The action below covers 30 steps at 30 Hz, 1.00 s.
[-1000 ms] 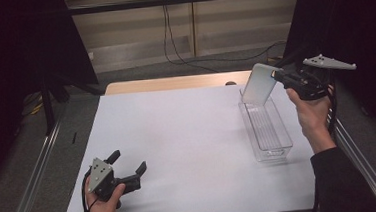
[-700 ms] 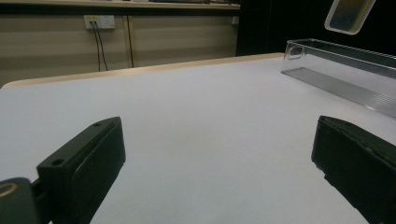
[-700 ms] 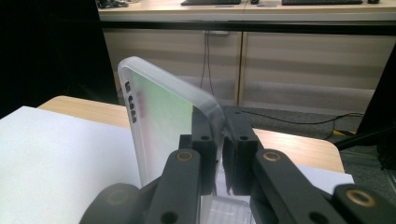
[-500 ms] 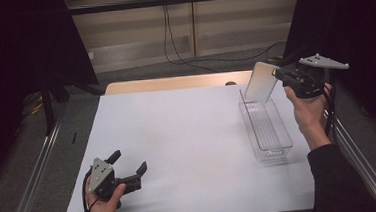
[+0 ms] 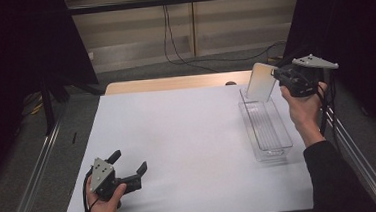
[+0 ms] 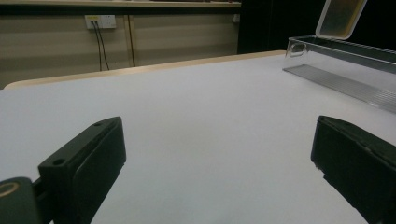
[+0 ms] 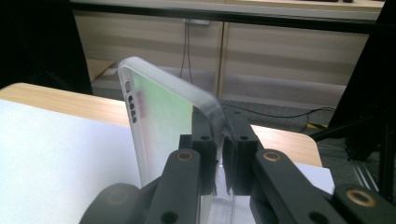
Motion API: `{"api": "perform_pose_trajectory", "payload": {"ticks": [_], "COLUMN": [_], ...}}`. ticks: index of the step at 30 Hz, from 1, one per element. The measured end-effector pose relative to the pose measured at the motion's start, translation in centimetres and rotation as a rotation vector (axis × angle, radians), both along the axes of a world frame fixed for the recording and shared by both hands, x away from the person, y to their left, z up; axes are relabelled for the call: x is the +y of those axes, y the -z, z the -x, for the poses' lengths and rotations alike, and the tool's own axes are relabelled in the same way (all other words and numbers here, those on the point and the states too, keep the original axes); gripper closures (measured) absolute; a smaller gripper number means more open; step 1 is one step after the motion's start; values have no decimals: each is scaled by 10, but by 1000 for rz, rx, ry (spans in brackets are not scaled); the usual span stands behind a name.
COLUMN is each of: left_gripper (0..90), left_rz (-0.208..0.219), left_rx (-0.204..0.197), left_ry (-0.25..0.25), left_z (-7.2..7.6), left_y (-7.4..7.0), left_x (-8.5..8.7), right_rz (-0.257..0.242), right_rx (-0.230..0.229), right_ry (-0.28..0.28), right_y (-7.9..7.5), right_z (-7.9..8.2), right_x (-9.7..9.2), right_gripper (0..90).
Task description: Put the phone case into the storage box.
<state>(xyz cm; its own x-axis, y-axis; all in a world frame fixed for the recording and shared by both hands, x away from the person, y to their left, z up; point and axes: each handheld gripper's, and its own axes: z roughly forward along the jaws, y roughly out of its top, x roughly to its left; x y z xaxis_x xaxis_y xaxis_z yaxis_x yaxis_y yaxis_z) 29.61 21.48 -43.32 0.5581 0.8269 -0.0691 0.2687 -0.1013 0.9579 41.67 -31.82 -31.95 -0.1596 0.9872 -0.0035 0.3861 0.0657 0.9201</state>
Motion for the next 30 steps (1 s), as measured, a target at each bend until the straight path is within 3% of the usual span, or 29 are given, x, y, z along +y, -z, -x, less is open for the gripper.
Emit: {"api": "perform_pose_trajectory", "payload": {"ticks": [8,16,30], "left_gripper": [32,32,32], "left_rz": [-7,-10,-16], "left_rx": [1,-1,2], "left_ry": [0,-2,0], "left_z": [0,0,-1], "left_y": [1,1,2], "left_x": [1,0,1], "right_rz": [23,54,82], "right_rx": [9,3,38], "right_ry": [3,1,10], "right_y": [15,23,39], "right_z": [-14,-17,-31], "right_x": [1,3,7], "right_gripper": [845,846,846]}}
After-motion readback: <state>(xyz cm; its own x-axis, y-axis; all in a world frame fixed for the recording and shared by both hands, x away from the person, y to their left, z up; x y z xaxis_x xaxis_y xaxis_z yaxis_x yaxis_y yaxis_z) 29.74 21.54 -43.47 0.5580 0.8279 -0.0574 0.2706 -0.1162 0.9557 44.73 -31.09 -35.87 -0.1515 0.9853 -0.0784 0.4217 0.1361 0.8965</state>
